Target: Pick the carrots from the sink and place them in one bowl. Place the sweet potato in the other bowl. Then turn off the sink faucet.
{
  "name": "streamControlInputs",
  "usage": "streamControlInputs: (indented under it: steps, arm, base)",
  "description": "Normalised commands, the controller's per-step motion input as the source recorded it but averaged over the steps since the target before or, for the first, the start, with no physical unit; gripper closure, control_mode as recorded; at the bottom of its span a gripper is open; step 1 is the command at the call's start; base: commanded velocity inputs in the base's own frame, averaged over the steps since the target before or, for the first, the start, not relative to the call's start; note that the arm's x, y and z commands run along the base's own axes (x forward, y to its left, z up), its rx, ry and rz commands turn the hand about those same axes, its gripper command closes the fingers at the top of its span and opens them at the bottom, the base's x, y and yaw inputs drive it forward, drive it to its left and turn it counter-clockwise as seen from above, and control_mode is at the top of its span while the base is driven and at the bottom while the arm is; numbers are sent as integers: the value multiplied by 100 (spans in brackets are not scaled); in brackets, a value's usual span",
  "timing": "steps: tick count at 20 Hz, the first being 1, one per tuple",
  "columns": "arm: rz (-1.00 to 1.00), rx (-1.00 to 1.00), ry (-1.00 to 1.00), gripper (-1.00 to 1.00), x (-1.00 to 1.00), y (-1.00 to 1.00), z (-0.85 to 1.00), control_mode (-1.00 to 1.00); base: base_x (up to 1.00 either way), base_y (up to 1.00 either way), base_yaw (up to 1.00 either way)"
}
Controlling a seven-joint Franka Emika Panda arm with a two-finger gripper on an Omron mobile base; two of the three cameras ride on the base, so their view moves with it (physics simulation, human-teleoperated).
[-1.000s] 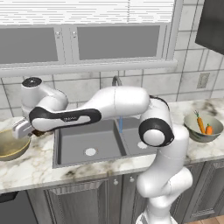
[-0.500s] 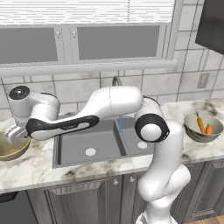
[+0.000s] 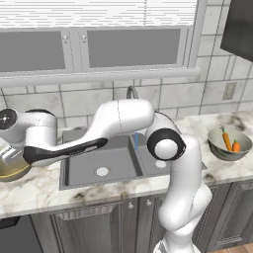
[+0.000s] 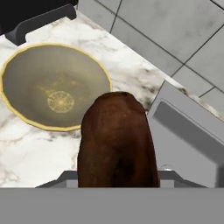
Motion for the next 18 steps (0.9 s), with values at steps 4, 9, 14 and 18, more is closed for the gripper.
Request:
streamControlInputs:
  steps: [4,9,14,18]
  arm:
    - [-9,-1,-9,100,0,4,9,-100]
    - [-6,1,1,100,2,11,0,-100]
    - [-5,3,4,100,0,10,0,-100]
    - [-4,4,10,100,16,19,0,-100]
  base:
    - [0,0,0]
    - [0,0,0]
    - [0,0,0]
    - [0,0,0]
